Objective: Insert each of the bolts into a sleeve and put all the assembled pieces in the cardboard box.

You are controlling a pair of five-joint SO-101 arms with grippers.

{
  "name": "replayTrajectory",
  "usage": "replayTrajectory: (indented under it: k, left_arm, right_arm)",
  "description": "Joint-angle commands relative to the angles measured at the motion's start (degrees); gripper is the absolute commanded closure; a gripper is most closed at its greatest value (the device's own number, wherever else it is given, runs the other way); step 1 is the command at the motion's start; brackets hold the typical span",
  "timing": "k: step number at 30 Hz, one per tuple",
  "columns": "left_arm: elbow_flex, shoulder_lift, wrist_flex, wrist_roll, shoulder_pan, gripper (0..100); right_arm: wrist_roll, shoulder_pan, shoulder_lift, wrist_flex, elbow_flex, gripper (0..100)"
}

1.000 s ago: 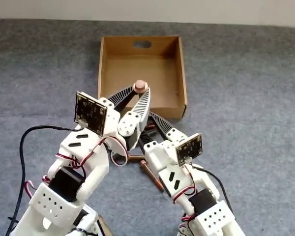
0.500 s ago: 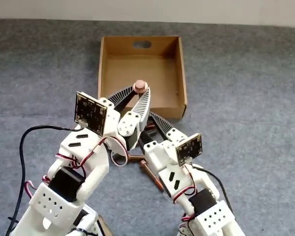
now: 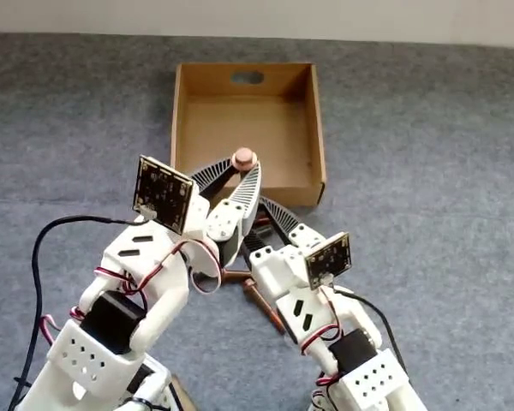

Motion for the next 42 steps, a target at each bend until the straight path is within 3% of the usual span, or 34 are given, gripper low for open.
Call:
replayTrajectory:
  k: [1, 15, 42]
  left_arm:
    - [-3.3, -0.3, 0.4, -0.4, 0.6, 99]
    - [-2.5, 0.2, 4.7, -0.4, 0.1, 98]
    - [1.1, 0.1, 4.9, -0.4, -2.9, 89]
  right_arm:
    - [-0.4, 0.7, -0.7, -1.6, -0.7, 99.2]
    - [-0.4, 0.8, -0.7, -1.5, 0.3, 99.2]
    - [-0.4, 0.8, -0.7, -1.5, 0.7, 99.2]
